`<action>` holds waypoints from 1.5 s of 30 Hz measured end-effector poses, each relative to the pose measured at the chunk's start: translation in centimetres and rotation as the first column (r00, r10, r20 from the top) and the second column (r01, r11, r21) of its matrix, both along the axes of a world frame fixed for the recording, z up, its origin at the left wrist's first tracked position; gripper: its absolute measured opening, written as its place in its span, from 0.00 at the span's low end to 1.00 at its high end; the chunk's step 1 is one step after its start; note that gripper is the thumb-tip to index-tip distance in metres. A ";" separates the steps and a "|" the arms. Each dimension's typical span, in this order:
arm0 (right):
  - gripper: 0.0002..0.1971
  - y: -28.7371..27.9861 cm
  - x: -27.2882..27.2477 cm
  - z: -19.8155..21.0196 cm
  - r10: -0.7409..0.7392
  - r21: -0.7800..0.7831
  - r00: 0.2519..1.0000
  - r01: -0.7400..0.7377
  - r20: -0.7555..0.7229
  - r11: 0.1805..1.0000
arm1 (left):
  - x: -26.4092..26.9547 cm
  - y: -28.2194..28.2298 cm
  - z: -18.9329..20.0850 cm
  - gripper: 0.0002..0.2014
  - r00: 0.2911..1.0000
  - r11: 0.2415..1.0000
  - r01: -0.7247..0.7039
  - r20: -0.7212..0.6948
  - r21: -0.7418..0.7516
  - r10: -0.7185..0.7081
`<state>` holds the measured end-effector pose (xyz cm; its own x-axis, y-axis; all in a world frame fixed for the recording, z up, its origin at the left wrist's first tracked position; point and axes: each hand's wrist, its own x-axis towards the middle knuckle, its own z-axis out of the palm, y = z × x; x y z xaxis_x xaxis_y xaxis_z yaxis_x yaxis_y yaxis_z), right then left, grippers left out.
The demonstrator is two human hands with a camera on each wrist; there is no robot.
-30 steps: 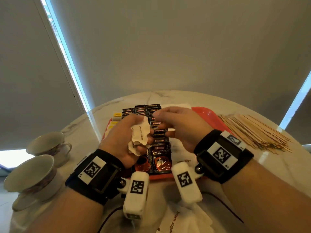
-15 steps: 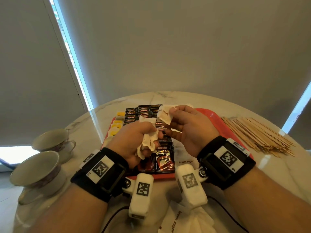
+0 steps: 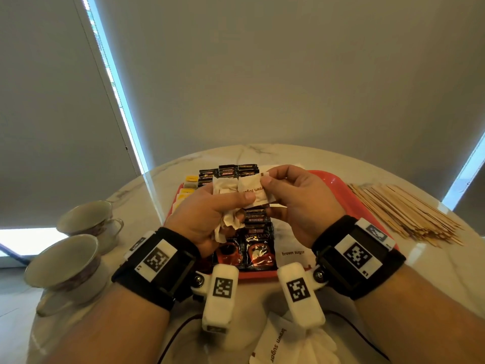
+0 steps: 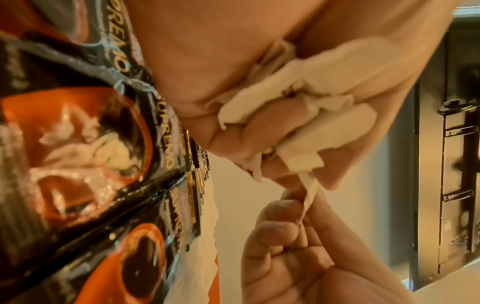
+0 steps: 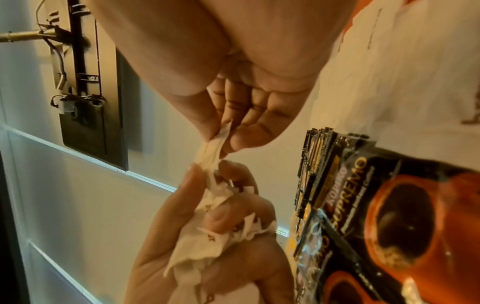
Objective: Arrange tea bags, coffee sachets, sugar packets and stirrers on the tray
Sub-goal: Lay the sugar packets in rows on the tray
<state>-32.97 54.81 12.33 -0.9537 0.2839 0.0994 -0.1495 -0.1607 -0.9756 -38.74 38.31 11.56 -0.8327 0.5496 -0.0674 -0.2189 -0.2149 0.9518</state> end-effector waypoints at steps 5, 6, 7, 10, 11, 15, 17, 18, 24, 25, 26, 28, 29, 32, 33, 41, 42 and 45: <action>0.08 -0.2 0.0 -0.4 -0.006 0.047 1.000 0.007 -0.012 0.999 | -0.4 0.2 -0.4 0.19 0.987 0.986 -0.148 -0.080 -0.076 0.142; 0.10 -0.2 0.0 -0.5 0.020 0.073 1.000 -0.020 0.010 0.997 | -0.4 0.2 -0.4 0.18 0.983 0.982 -0.171 -0.082 -0.080 0.164; 0.10 -0.3 0.1 -0.6 0.037 0.091 0.999 -0.040 0.035 0.995 | -0.3 0.3 -0.3 0.18 0.981 0.979 -0.186 -0.076 -0.077 0.181; 0.07 -0.1 0.0 -0.6 0.042 -0.017 0.998 -0.041 0.052 0.999 | 0.1 0.5 0.0 0.12 0.981 0.981 -0.190 -0.045 -0.037 0.188; 0.05 0.0 -0.1 -0.5 0.033 -0.072 0.999 -0.030 0.038 0.997 | 0.1 0.6 -0.1 0.12 0.982 0.982 -0.183 -0.055 -0.043 0.180; 0.04 0.3 -0.4 -0.4 -0.053 -0.195 0.998 0.048 -0.018 0.980 | 0.2 0.7 -0.4 0.12 0.983 0.977 -0.166 -0.101 -0.137 0.153; 0.07 0.4 -0.6 -0.4 -0.093 -0.179 0.995 0.083 -0.046 0.980 | 0.4 0.7 -0.2 0.10 0.986 0.979 -0.147 -0.098 -0.143 0.134; 0.08 0.4 -0.6 -0.4 -0.107 -0.135 0.992 0.098 -0.062 0.986 | 0.5 0.7 -0.1 0.12 0.988 0.983 -0.141 -0.081 -0.122 0.131; 0.08 0.5 -0.1 -0.5 0.012 0.275 0.997 0.008 -0.073 0.961 | 0.5 0.5 0.1 0.24 0.990 0.988 -0.119 -0.090 -0.093 0.111; 0.09 0.4 -0.1 -0.5 0.024 0.283 0.998 -0.005 -0.063 0.959 | 0.6 0.5 0.0 0.20 0.989 0.987 -0.120 -0.099 -0.109 0.109; 0.10 0.2 -0.1 -0.6 0.029 0.263 0.998 -0.014 -0.055 0.965 | 0.7 0.5 0.0 0.16 0.988 0.985 -0.127 -0.101 -0.121 0.115; 0.13 0.2 0.1 -0.4 0.059 0.186 0.998 -0.054 -0.019 0.981 | 0.6 0.5 0.0 0.12 0.984 0.980 -0.159 -0.097 -0.119 0.148; 0.16 0.2 0.2 -0.3 0.087 0.159 0.996 -0.088 0.013 0.983 | 0.5 0.5 0.0 0.11 0.980 0.976 -0.186 -0.090 -0.112 0.176; 0.15 0.6 0.5 -0.1 0.136 0.150 0.985 -0.150 0.103 0.977 | 0.3 0.5 0.1 0.06 0.962 0.960 -0.267 -0.071 -0.085 0.262; 0.14 0.8 0.4 -0.1 0.115 0.156 0.986 -0.133 0.119 0.979 | 0.4 0.5 0.2 0.05 0.959 0.957 -0.280 -0.069 -0.074 0.275; 0.04 1.7 -0.3 -0.2 -0.100 0.069 0.988 0.092 0.118 0.993 | 1.1 0.9 0.6 0.06 0.974 0.974 -0.226 0.010 0.005 0.226; 0.02 1.8 -0.3 -0.2 -0.108 0.057 0.988 0.102 0.110 0.993 | 1.1 0.9 0.6 0.05 0.975 0.975 -0.221 0.008 0.001 0.221; 0.04 2.9 -0.5 0.0 -0.180 0.051 0.974 0.175 0.135 0.983 | 0.9 0.9 0.4 0.02 0.973 0.972 -0.233 -0.017 -0.041 0.232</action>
<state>-33.50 57.68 12.34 -0.8938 0.4482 -0.0163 -0.0351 -0.1062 -0.9937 -37.88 39.18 11.97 -0.9382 0.3378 -0.0757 -0.1562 -0.2181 0.9633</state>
